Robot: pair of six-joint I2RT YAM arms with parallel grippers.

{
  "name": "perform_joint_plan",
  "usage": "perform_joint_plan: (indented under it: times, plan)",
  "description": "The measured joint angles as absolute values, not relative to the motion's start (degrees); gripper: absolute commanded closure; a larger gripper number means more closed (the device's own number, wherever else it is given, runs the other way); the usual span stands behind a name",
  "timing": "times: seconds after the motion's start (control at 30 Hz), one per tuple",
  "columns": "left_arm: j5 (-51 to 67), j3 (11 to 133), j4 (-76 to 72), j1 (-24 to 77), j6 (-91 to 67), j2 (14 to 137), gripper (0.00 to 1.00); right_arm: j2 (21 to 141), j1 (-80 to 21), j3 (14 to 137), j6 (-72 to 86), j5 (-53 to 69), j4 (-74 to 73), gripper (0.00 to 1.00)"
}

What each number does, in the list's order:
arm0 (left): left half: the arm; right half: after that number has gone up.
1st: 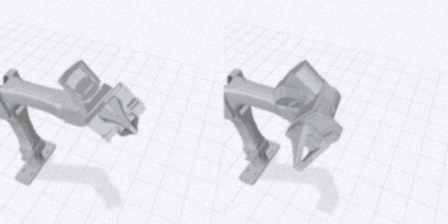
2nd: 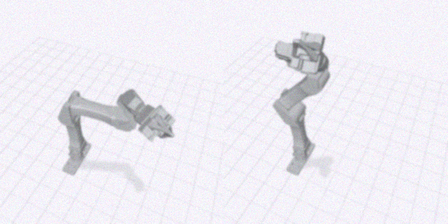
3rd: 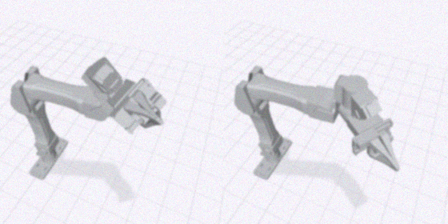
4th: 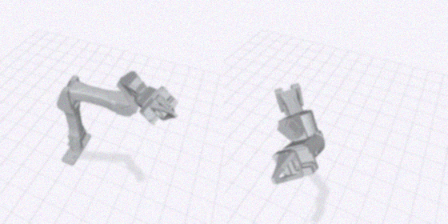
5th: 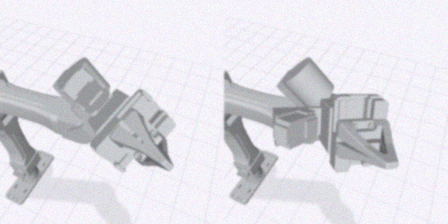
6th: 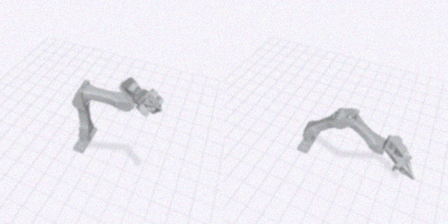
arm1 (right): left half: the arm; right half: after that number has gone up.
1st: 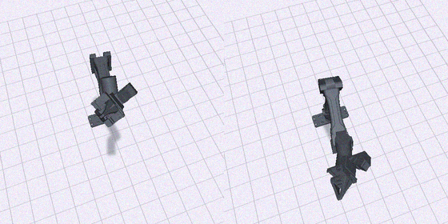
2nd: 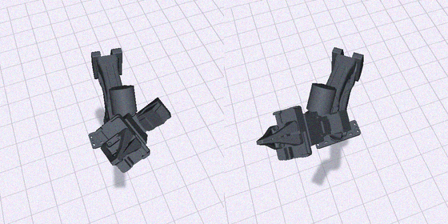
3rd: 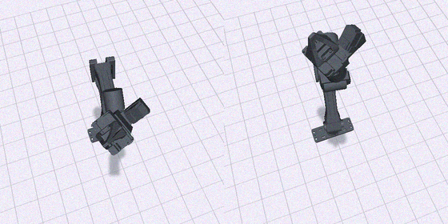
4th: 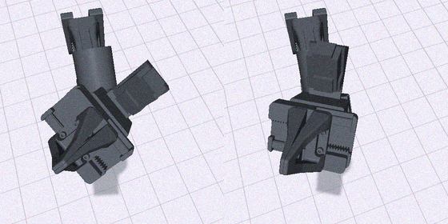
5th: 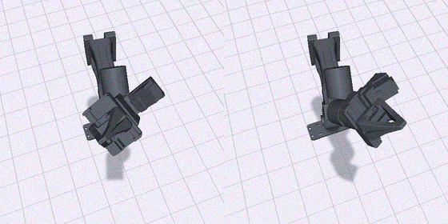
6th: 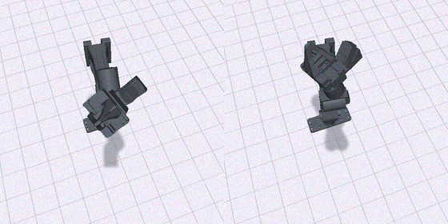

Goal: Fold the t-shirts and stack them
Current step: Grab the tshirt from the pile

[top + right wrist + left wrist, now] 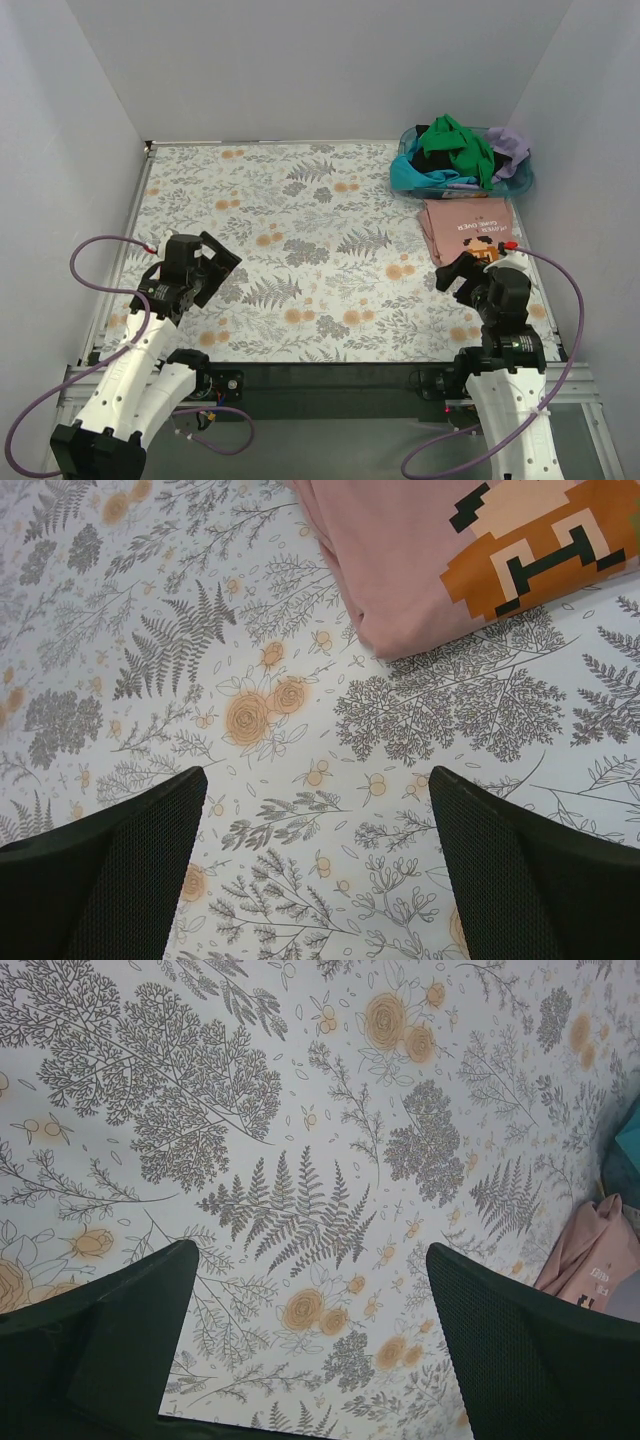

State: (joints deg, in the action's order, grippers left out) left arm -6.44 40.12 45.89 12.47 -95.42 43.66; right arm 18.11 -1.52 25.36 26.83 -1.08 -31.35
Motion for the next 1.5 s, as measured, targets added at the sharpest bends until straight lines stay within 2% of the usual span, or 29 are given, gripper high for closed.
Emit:
perform_joint_plan:
  times: [0.23,0.47,0.87,1.0,1.23,1.37,1.4,1.47,1.5]
  plan:
    - [-6.02,40.23,44.1,12.47,-95.39,46.54,0.02,22.7,-1.52,28.16,25.1,-0.99,-29.82,0.01]
    - [-5.54,40.23,40.97,12.47,-95.31,49.69,0.02,50.89,-1.56,50.26,20.84,1.98,-24.58,0.02]
    - [-5.13,40.23,34.37,12.47,-94.06,54.19,0.02,97.54,-0.95,93.76,15.97,-5.85,-20.58,0.02]
    - [-5.17,40.23,33.69,12.47,-93.86,55.29,0.02,108.73,0.05,103.74,16.16,-8.08,-21.04,0.03]
    - [-6.37,40.23,33.28,12.47,-93.86,55.77,0.02,119.61,3.09,110.96,21.47,-10.37,-22.85,0.09]
    - [-7.09,40.23,33.3,12.47,-93.86,55.59,0.02,123.04,4.4,112.97,26.2,-9.93,-23.75,0.2]
    - [-7.18,40.23,33.32,12.47,-93.86,55.53,0.02,123.68,4.62,113.45,27.35,-9.41,-23.79,0.26]
    - [-7.49,40.23,33.39,12.49,-93.86,55.37,0.02,124.42,4.93,113.84,29.06,-8.36,-23.81,0.42]
    - [-7.62,40.23,33.39,12.47,-93.86,55.27,0.02,124.7,4.99,114.04,29.85,-7.84,-23.79,0.63]
